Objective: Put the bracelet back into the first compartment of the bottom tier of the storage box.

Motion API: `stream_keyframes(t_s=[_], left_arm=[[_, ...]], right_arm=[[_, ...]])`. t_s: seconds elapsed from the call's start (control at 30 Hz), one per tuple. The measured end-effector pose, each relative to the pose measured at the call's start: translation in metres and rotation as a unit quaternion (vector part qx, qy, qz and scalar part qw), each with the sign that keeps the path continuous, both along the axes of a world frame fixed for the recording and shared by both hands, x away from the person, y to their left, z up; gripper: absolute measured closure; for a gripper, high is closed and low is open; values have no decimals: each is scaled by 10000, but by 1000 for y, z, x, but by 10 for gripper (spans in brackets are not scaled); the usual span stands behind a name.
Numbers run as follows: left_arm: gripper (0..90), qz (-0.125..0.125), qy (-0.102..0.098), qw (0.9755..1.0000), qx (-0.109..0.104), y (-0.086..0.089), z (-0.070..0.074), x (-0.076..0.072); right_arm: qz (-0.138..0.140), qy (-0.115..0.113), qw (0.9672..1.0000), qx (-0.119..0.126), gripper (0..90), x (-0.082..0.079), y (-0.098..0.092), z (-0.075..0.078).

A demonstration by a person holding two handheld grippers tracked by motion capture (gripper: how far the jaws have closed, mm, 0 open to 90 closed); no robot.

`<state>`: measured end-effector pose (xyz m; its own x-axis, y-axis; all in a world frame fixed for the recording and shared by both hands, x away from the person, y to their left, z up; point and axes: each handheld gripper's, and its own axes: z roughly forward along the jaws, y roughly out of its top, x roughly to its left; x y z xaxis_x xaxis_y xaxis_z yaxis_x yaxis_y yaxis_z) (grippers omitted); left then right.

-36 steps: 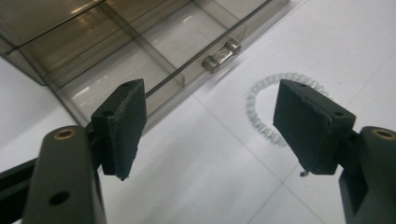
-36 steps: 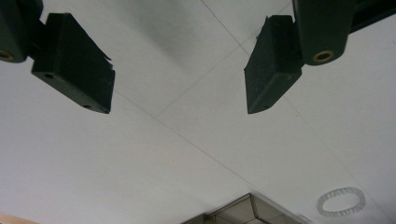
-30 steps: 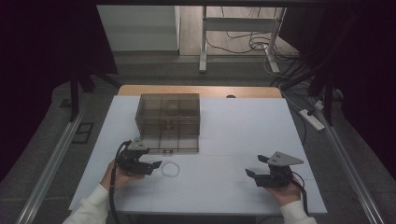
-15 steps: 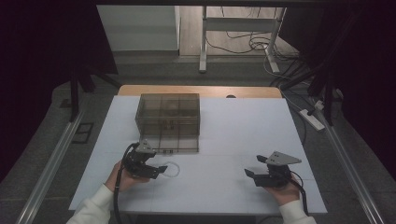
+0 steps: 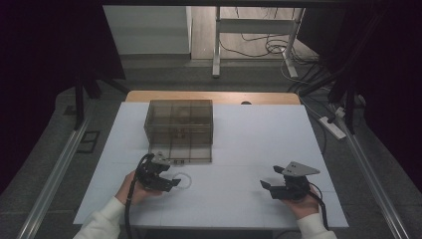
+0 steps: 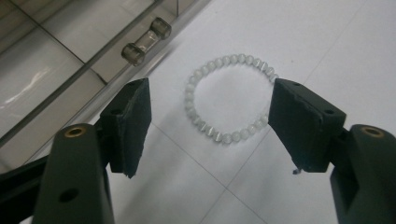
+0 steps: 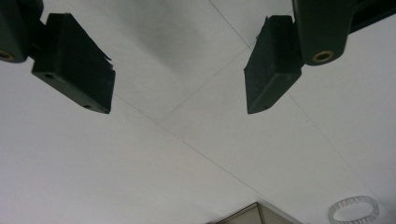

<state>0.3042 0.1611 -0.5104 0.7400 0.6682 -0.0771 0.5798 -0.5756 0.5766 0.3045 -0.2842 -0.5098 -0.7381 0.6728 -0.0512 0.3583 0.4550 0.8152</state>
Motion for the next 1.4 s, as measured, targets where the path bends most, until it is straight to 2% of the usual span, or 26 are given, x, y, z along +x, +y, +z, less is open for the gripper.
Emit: stream_keyframes(t_s=[0.2,0.6,0.8,0.87,0.93,0.97,1.13,1.27,1.3,1.4], left_arm=[[320,-64,51,9999,149,-6,-1,6],[323,-51,340,9981,517,-14,-8,22],[374,-83,402,9970,657,-18,-10,26],[440,-145,389,9967,697,-19,-9,27],[465,-238,378,9963,729,-20,-9,26],[534,-316,378,9957,787,-23,-7,25],[672,-355,399,9956,768,-25,-7,24],[756,-344,287,9965,711,-27,-8,20],[838,-367,235,9963,740,-29,-8,19],[854,-401,137,9957,823,-30,-8,17]], right_arm=[[-1,-77,10000,-42,243,-1,0,1],[-33,-57,10000,-44,243,0,0,0],[-55,-70,9999,-54,243,0,0,0],[-61,-67,9999,-48,243,0,0,1],[-71,-58,9999,-52,243,0,0,0],[-68,-42,9999,-67,243,1,1,0],[-76,-48,9999,-82,244,0,1,0],[-66,-54,9999,-88,243,0,1,0],[-64,-51,9999,-64,243,0,1,0],[-65,-60,9999,-57,243,0,1,0]])
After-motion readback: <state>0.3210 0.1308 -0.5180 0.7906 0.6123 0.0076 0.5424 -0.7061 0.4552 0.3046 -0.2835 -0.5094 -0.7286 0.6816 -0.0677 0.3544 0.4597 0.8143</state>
